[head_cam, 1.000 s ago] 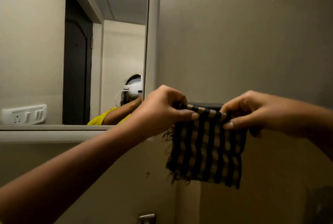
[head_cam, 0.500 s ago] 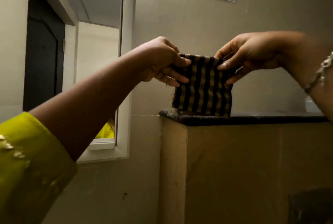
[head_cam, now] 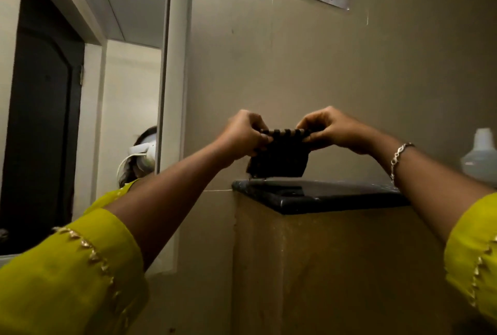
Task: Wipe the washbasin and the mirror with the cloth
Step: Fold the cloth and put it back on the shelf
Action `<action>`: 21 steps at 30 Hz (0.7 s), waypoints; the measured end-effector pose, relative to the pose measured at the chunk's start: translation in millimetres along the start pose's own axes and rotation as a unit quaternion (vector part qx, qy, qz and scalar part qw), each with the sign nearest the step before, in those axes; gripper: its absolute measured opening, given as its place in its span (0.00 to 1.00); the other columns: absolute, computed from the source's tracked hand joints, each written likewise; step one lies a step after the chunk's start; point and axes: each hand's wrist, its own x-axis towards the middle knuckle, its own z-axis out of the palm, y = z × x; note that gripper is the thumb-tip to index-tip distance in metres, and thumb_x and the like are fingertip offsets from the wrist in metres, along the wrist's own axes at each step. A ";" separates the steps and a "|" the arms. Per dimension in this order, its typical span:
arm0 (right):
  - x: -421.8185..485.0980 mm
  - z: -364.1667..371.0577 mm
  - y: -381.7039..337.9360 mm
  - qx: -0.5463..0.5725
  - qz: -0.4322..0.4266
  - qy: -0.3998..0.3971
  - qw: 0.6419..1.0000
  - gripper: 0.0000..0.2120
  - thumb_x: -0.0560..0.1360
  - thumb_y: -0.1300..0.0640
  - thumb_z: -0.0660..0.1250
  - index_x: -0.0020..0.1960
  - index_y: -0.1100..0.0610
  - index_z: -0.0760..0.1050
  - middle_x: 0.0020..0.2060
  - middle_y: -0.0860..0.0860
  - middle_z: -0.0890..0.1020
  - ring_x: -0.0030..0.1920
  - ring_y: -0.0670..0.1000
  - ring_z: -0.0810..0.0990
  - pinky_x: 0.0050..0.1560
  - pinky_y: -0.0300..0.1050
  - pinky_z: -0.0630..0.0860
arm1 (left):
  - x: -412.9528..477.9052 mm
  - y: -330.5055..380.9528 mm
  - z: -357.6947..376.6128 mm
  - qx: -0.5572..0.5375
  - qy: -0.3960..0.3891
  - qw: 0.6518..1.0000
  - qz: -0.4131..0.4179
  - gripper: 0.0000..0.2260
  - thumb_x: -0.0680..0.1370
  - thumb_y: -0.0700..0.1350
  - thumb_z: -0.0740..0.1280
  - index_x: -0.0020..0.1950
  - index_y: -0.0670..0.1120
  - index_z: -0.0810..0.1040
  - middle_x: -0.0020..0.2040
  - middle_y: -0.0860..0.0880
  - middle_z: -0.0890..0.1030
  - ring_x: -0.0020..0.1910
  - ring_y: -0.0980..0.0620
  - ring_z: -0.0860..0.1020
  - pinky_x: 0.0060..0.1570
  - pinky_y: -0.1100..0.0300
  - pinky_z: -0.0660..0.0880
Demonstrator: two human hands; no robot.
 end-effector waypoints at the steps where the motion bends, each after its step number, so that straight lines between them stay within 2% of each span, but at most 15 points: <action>1: -3.6 2.4 5.6 0.007 -0.001 -0.009 1.000 0.10 0.74 0.71 0.62 0.46 0.58 0.76 0.44 0.55 0.79 0.45 0.50 0.79 0.44 0.36 0.79 | -2.9 -2.4 3.1 0.002 -0.009 1.000 -0.002 0.07 0.76 0.36 0.65 0.40 0.45 0.72 0.40 0.46 0.77 0.45 0.47 0.80 0.46 0.56 0.78; 6: -27.9 1.3 21.1 0.018 -0.002 -0.043 0.999 0.10 0.73 0.70 0.63 0.46 0.56 0.77 0.44 0.53 0.81 0.46 0.48 0.81 0.48 0.38 0.79 | -21.3 0.7 14.8 0.025 -0.043 0.999 0.020 0.05 0.75 0.37 0.66 0.42 0.45 0.73 0.47 0.41 0.79 0.45 0.46 0.81 0.44 0.56 0.79; 9: -43.2 -1.0 23.4 0.010 -0.002 -0.058 0.998 0.11 0.73 0.69 0.64 0.47 0.56 0.78 0.45 0.53 0.81 0.47 0.48 0.80 0.50 0.39 0.79 | -30.2 6.7 20.5 0.058 -0.054 0.996 0.037 0.04 0.75 0.38 0.67 0.42 0.45 0.74 0.47 0.42 0.80 0.41 0.47 0.82 0.39 0.59 0.79; 13: -60.1 -2.1 23.7 -0.014 -0.001 -0.060 0.998 0.12 0.72 0.69 0.65 0.47 0.54 0.78 0.45 0.52 0.81 0.49 0.49 0.79 0.52 0.42 0.78 | -36.7 12.0 27.4 0.130 -0.054 0.988 0.065 0.03 0.74 0.40 0.69 0.44 0.46 0.76 0.47 0.43 0.82 0.44 0.46 0.82 0.48 0.50 0.80; 15: -67.8 -1.5 24.1 -0.033 0.003 -0.073 0.997 0.12 0.72 0.69 0.65 0.47 0.53 0.78 0.46 0.52 0.81 0.50 0.49 0.79 0.53 0.44 0.78 | -40.5 14.7 29.9 0.165 -0.070 0.981 0.074 0.02 0.75 0.41 0.68 0.44 0.46 0.76 0.49 0.43 0.81 0.46 0.48 0.80 0.49 0.52 0.79; 17: -74.9 -1.5 23.8 -0.052 0.006 -0.088 0.995 0.12 0.72 0.67 0.66 0.49 0.52 0.77 0.46 0.50 0.81 0.49 0.47 0.79 0.52 0.41 0.77 | -44.4 16.9 31.6 0.198 -0.090 0.973 0.080 0.01 0.75 0.42 0.68 0.45 0.45 0.77 0.50 0.44 0.80 0.48 0.49 0.78 0.49 0.55 0.77; 19: -80.4 -1.5 23.3 -0.068 0.006 -0.094 0.993 0.09 0.74 0.63 0.66 0.52 0.52 0.78 0.48 0.48 0.81 0.49 0.45 0.79 0.51 0.38 0.76 | -47.8 18.5 32.3 0.214 -0.108 0.968 0.079 0.06 0.76 0.45 0.67 0.47 0.43 0.78 0.48 0.45 0.80 0.45 0.50 0.78 0.46 0.56 0.76; 21: -83.2 -0.7 22.6 -0.078 0.011 -0.080 0.994 0.09 0.75 0.58 0.64 0.55 0.53 0.78 0.49 0.49 0.82 0.49 0.46 0.79 0.52 0.40 0.76 | -51.5 20.8 32.1 0.213 -0.118 0.967 0.073 0.12 0.78 0.50 0.64 0.46 0.41 0.79 0.40 0.46 0.78 0.37 0.51 0.75 0.37 0.57 0.71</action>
